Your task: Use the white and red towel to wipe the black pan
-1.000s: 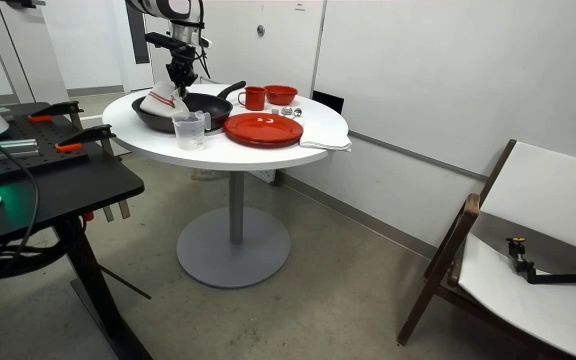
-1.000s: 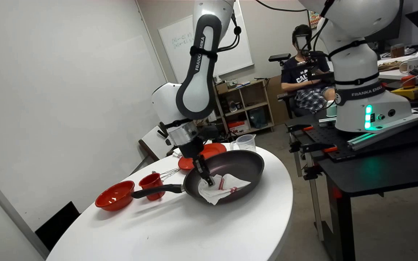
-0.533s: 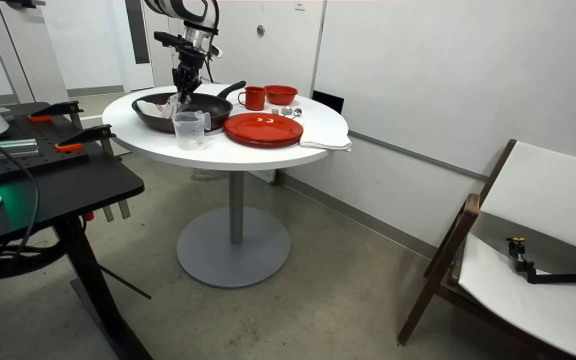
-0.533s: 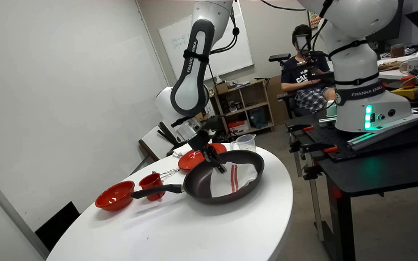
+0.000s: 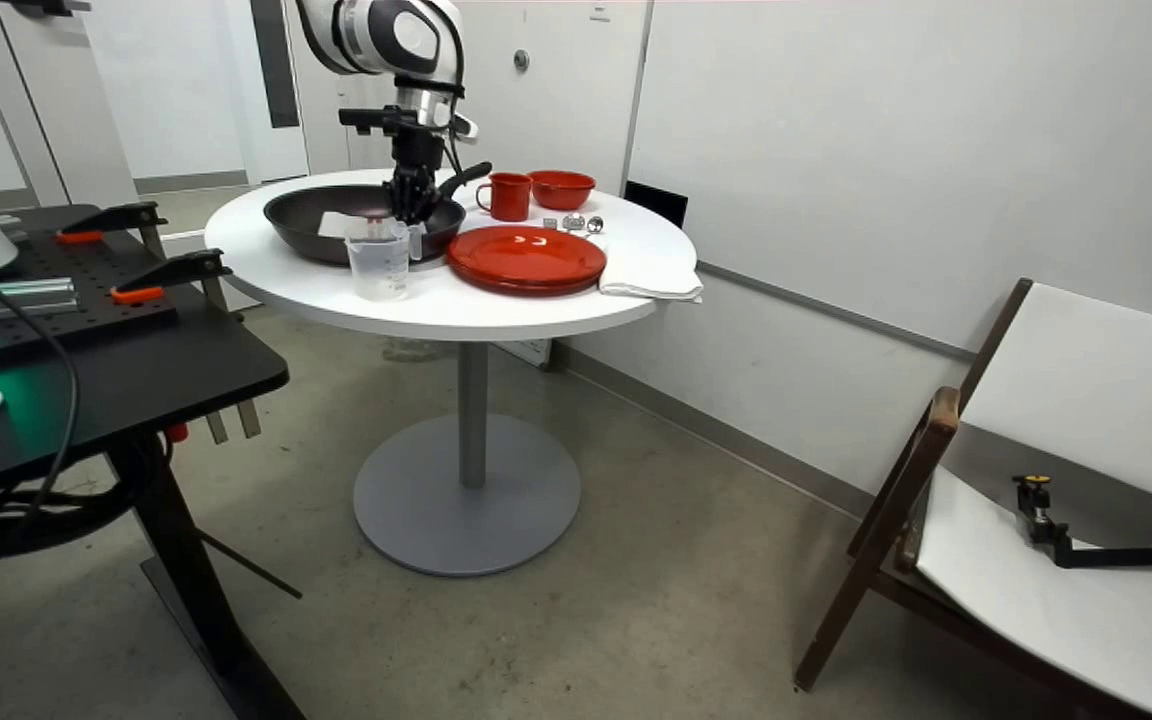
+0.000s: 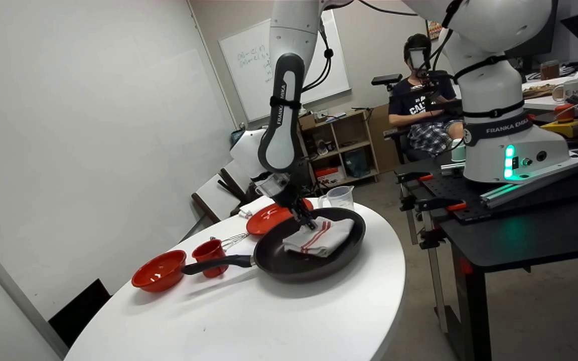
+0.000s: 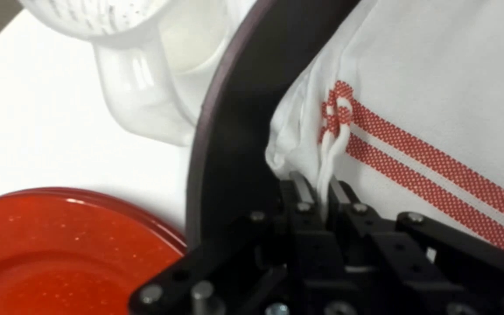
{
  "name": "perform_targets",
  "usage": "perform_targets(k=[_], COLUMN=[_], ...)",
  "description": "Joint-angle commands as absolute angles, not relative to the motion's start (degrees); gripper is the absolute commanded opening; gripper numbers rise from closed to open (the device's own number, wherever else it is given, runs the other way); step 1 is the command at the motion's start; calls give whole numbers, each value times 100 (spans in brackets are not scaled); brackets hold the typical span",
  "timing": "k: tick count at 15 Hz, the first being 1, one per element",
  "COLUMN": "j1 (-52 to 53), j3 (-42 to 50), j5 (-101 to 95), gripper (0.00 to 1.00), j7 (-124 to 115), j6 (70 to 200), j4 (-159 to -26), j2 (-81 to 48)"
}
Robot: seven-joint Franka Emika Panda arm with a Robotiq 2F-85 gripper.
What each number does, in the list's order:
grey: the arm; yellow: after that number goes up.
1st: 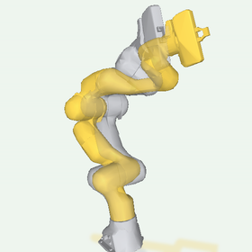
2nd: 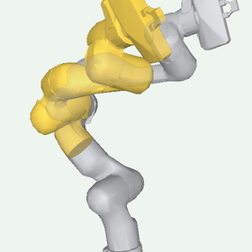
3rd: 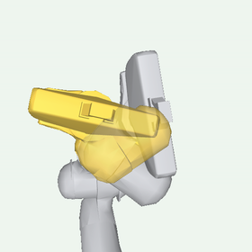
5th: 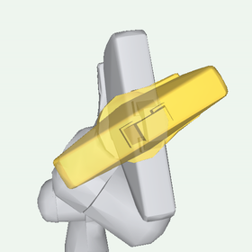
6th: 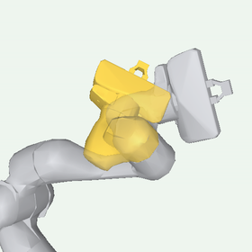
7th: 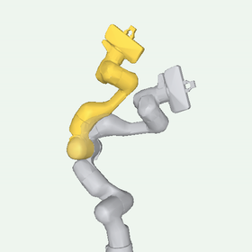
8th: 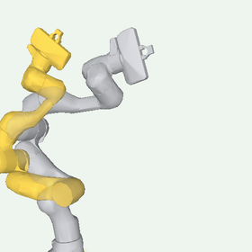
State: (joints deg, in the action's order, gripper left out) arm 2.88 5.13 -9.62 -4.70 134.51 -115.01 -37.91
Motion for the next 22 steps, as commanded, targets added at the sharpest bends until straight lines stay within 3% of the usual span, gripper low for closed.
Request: perform_targets(k=[1,14,22], j1=[645,1101,1000], j3=[940,584,279], j5=[-1652,-1478,-1149], gripper=[3,3,3], j7=[-1004,-1095,-950], j6=[13936,15725,14611], j4=[-11445,-11479,-11650], j2=[-4025,-3648,-2905])
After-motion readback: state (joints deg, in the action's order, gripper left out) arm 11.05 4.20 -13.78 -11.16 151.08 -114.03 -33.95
